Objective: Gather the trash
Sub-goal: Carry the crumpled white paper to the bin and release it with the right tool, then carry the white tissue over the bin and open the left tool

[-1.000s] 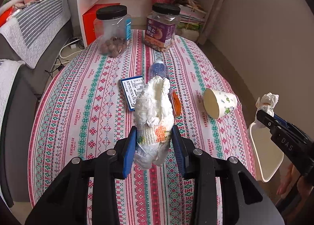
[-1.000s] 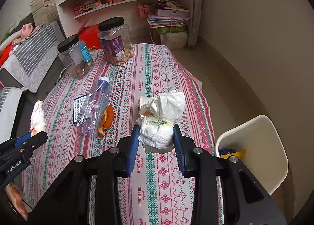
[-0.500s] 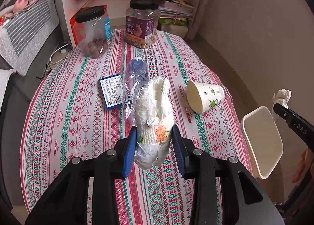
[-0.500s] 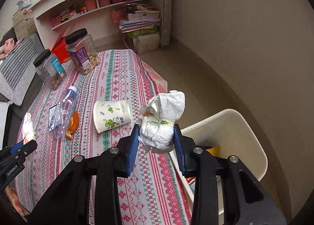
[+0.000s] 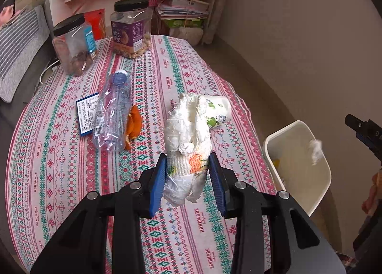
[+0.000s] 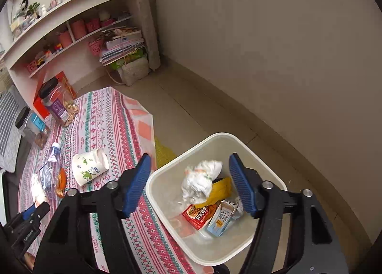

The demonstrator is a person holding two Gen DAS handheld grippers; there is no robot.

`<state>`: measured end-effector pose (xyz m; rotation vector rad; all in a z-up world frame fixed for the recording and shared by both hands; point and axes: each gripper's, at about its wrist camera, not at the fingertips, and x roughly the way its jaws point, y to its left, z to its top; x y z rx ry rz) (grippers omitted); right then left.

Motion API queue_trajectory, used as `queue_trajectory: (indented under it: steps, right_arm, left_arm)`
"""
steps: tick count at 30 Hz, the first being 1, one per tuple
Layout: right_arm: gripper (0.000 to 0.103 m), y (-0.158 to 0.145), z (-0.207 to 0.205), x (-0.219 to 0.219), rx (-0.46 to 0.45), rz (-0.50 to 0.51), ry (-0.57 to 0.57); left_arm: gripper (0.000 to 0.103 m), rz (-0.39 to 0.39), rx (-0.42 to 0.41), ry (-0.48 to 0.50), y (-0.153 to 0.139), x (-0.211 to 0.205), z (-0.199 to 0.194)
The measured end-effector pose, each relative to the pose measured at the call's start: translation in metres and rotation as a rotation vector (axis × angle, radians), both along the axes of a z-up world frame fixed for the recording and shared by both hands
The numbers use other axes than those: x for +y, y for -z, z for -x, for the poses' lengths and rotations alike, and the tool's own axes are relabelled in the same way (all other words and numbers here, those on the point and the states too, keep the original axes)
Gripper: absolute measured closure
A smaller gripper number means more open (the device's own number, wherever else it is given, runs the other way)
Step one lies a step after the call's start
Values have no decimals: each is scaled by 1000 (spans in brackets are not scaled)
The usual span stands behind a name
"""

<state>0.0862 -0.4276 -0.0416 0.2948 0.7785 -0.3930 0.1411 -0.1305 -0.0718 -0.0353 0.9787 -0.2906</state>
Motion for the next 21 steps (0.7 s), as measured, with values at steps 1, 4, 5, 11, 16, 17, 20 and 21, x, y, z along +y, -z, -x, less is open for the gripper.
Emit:
queue_trajectory:
  steps: [1, 4, 5, 11, 16, 17, 20, 21]
  right_arm:
    - [18, -1, 3, -5, -8, -8, 15]
    - [7, -1, 9, -20, -8, -41, 38]
    - [7, 0, 11, -24, -5, -51, 45]
    - [7, -11, 19, -44, -69, -133, 96]
    - [7, -17, 27, -61, -117, -188, 135]
    - [7, -18, 29, -64, -126, -201, 143]
    - [7, -19, 34, -74, -148, -224, 167]
    - [7, -20, 37, -77, -154, -229, 173]
  left_arm:
    - [67, 13, -7, 12, -1, -7, 1]
    - [67, 34, -22, 55, -2, -28, 6]
    - [67, 35, -27, 64, -2, -35, 8]
    - [67, 45, -9, 125, 0, -81, 13]
    - [67, 67, 35, 177, 3, -125, 18]
    - [66, 73, 42, 188, 3, -134, 20]
    - [66, 90, 65, 217, 5, -158, 23]
    - [66, 99, 74, 223, 6, -165, 24]
